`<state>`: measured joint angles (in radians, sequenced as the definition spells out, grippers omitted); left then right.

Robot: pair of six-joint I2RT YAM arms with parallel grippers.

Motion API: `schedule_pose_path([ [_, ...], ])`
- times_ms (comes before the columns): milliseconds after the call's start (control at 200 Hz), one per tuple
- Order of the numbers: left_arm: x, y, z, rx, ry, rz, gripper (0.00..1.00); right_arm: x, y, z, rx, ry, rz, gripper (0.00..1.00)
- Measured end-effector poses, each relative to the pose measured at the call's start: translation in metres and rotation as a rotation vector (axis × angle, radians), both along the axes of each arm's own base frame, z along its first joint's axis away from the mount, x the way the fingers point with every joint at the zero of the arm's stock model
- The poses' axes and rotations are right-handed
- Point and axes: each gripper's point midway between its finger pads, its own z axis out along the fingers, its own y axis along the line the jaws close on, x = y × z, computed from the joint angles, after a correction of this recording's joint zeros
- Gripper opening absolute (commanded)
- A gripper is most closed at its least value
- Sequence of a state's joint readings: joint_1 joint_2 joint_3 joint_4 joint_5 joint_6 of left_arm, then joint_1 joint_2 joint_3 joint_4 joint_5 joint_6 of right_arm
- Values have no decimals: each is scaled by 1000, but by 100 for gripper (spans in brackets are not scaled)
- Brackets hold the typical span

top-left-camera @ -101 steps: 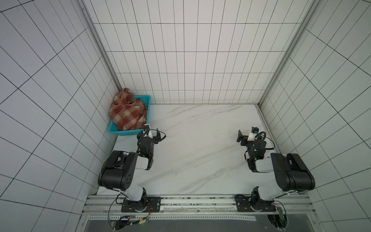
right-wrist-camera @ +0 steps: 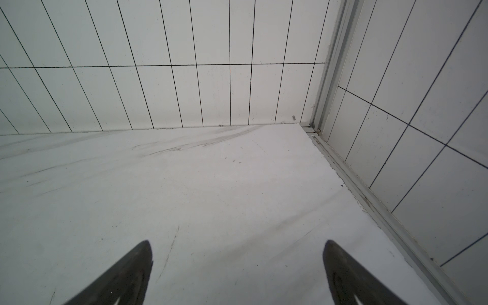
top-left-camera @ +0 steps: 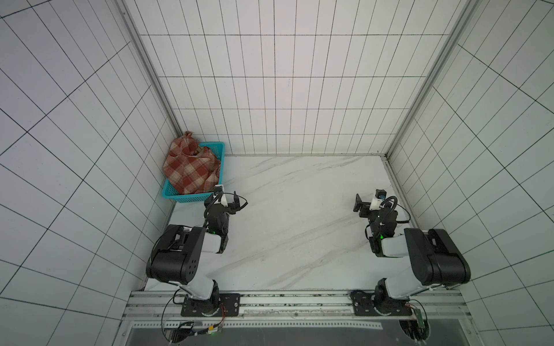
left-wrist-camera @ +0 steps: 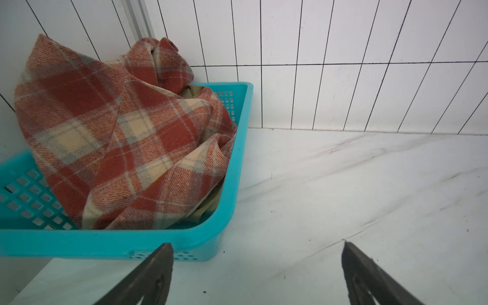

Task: Fold and stack skirts
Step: Pick up the skirt from the basket.

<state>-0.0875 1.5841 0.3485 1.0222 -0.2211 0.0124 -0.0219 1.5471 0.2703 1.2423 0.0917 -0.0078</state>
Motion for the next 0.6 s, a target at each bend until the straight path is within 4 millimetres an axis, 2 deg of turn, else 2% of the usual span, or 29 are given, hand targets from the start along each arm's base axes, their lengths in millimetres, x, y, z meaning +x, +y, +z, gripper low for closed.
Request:
schedule_pose_path([
  [600,1,-2,0,-5,0,-24,96,0,-4,0,1,0,-8,98],
])
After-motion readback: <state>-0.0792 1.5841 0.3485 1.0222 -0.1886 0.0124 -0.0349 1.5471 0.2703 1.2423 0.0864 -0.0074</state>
